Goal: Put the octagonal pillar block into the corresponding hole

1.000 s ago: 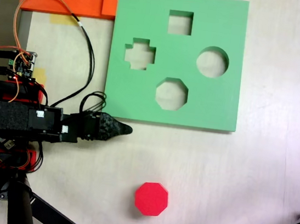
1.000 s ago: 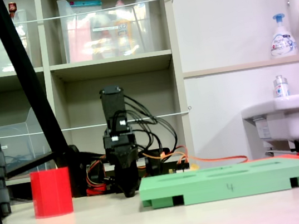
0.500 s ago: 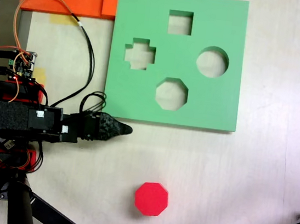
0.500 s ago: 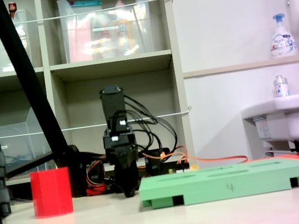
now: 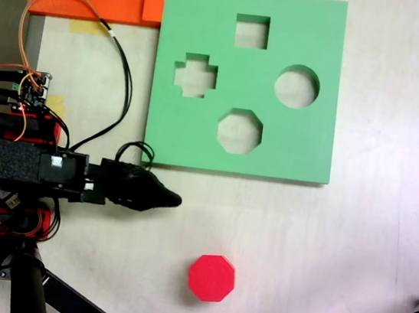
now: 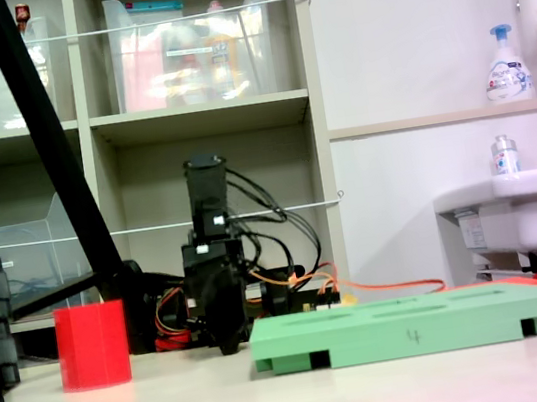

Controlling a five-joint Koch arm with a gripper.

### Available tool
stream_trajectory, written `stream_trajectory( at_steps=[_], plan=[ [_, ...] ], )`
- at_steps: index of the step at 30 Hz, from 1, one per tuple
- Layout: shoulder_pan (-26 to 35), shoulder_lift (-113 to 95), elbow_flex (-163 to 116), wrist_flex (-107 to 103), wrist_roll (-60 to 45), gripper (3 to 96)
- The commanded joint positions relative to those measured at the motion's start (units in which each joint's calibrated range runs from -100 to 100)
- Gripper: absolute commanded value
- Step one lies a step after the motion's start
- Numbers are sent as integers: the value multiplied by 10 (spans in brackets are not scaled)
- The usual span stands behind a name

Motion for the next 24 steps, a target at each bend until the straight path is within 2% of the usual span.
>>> stream_trajectory(
  at_steps=[1,6,14,19,24],
  plan=[
    [-15,-5,-31,13,153,490],
    [-35,-5,-11,-47,217,469],
    [-35,-5,454,-567,278,469],
    [-35,155,725,-817,283,469],
    [-53,292,914,-920,296,472]
  ],
)
